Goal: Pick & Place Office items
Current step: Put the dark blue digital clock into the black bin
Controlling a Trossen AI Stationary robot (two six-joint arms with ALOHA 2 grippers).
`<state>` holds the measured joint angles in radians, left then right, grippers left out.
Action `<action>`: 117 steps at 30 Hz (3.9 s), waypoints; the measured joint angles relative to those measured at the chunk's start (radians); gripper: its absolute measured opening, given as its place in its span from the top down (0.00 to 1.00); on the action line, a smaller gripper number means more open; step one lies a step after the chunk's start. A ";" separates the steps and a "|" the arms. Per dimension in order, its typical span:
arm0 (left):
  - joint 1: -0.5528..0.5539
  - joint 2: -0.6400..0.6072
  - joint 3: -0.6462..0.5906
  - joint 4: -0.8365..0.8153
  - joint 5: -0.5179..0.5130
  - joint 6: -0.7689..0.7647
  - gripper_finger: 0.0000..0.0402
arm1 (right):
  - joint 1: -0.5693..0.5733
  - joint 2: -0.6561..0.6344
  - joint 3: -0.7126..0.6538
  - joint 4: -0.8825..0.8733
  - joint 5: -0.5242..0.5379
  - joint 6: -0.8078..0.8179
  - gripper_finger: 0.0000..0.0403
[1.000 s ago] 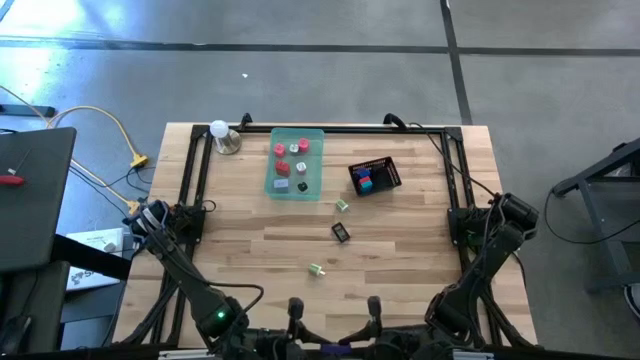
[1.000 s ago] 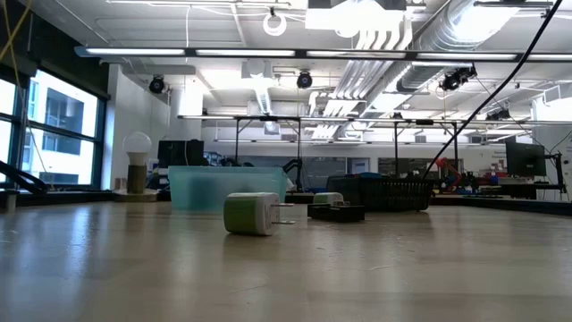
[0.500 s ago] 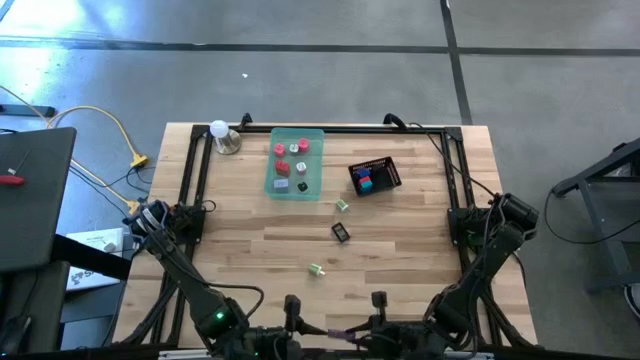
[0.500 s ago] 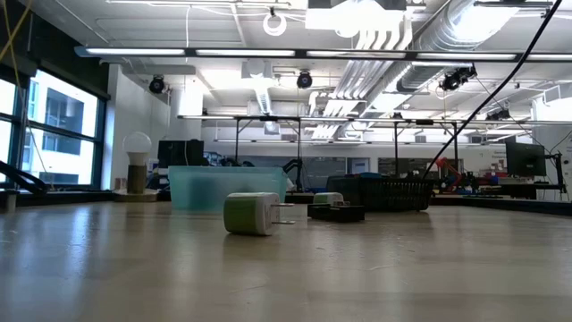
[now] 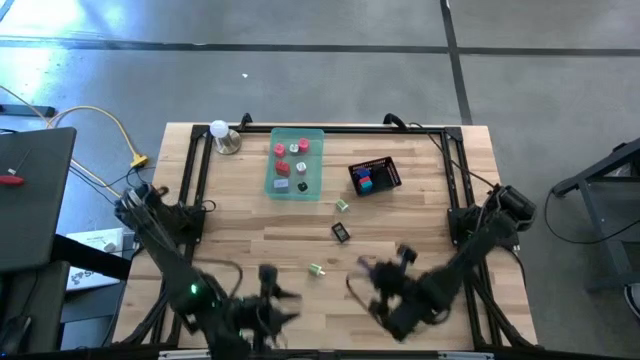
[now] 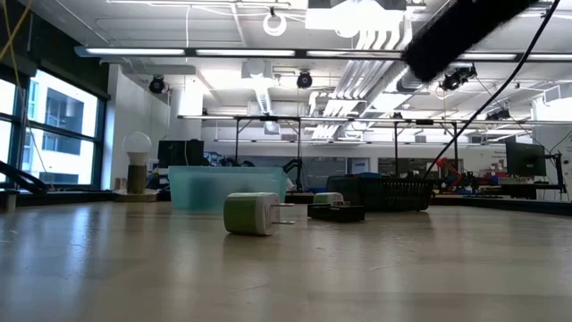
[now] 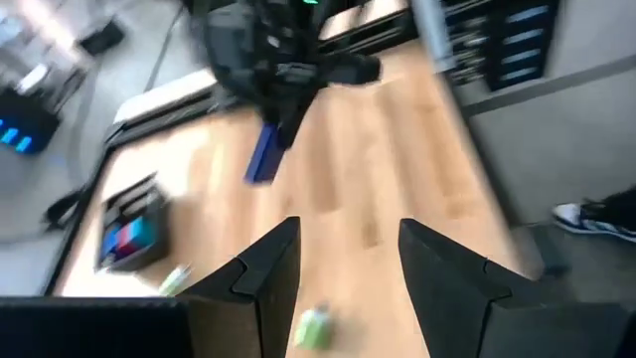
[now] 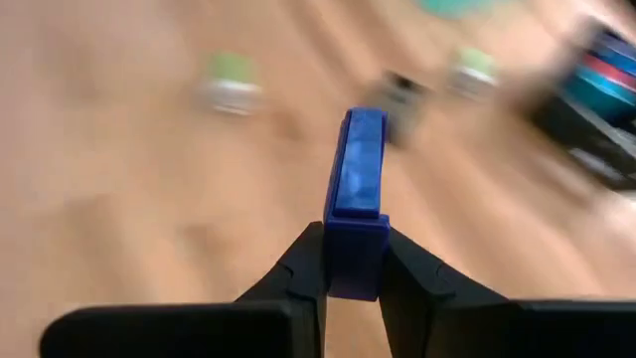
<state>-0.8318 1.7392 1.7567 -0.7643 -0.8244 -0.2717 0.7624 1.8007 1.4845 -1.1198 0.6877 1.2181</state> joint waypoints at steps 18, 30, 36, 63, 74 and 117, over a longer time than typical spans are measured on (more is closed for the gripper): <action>0.534 -0.579 -0.883 0.709 0.331 0.112 0.64 | -0.337 -0.084 0.000 -0.257 -0.143 -0.409 0.87; 0.785 -0.602 -1.089 0.939 0.604 0.139 0.64 | -0.539 -0.221 -0.065 -0.297 -0.174 -0.699 0.87; 0.774 -0.617 -1.089 0.987 0.745 0.141 0.64 | -0.656 -0.312 -0.205 -0.074 -0.245 -0.913 0.87; 0.821 -0.626 -1.089 0.896 0.740 0.220 0.64 | -1.076 -0.201 -0.252 -0.056 -0.375 -1.717 0.87; 0.893 -0.554 -1.089 0.895 0.741 0.220 0.64 | -1.096 -0.189 -0.246 0.024 -0.403 -1.778 0.87; 0.898 -0.553 -1.089 0.891 0.836 0.169 0.64 | -1.118 0.023 -0.248 0.152 -0.435 -1.866 0.75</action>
<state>0.0662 1.1858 0.6674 0.1268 0.0116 -0.1023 -0.3559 1.8240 1.2366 -0.9679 0.2529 -0.6479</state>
